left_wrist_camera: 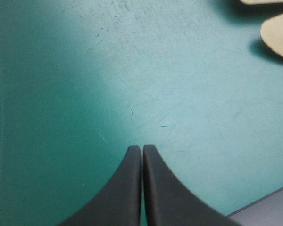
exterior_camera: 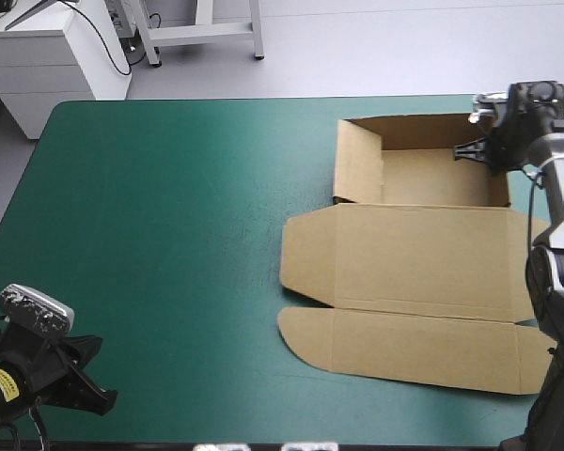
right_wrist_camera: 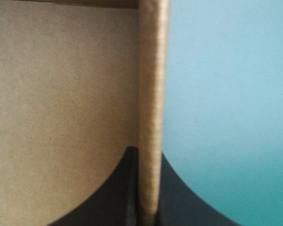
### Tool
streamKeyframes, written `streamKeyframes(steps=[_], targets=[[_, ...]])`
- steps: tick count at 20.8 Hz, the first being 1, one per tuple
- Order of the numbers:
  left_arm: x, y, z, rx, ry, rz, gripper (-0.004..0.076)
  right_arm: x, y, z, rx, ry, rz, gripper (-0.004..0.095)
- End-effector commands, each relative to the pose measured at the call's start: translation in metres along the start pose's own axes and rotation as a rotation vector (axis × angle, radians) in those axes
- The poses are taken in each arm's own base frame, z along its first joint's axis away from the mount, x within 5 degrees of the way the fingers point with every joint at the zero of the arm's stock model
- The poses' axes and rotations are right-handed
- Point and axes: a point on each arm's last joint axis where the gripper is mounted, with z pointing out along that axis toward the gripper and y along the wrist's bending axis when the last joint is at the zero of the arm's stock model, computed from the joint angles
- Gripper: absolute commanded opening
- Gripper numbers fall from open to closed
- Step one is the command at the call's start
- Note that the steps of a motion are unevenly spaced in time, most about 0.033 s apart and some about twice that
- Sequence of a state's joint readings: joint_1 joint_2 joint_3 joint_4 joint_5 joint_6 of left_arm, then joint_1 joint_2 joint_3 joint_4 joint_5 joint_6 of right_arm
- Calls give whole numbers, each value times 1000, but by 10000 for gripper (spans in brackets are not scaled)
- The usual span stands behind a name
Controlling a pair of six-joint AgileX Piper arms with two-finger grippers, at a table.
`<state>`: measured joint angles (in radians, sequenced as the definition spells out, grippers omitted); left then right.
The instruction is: Fold the box
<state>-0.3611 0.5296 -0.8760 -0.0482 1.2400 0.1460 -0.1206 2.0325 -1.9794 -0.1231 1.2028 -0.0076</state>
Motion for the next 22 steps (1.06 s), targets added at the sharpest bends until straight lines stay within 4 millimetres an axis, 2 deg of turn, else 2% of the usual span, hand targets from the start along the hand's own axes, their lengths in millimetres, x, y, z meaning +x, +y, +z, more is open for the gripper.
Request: streamKeyframes(steps=[1,2,3,7,11,14,15,17,18,20,22], targets=[[-6,0,-3,3,-29,-7,-8,2,-64,-32,103,-92,94,-20],[-6,0,-2,3,-30,-7,-8,4,-76,-32,112,-88,120,-20],[-5,0,0,3,-28,-7,-8,11,-102,-31,113,-84,188,-20],[-2,0,5,6,-8,-8,-8,31,-157,-26,91,-74,346,-19],[-3,0,5,4,-18,-8,-8,45,-185,-25,103,-57,439,-19],[-4,0,5,3,-30,-7,-8,47,-192,-26,158,-53,452,33],[-4,0,5,3,-30,-7,-8,47,-191,-26,147,-56,456,79],[-4,0,5,3,-30,-7,-8,46,-189,-25,124,-61,455,261],[-4,0,5,3,-30,-7,-8,46,-189,-25,117,-62,439,387],[-4,0,5,1,-30,-5,-8,46,-189,-25,118,-60,438,704],[-4,0,5,1,-30,-5,-8,46,-189,-25,118,-60,440,867]])
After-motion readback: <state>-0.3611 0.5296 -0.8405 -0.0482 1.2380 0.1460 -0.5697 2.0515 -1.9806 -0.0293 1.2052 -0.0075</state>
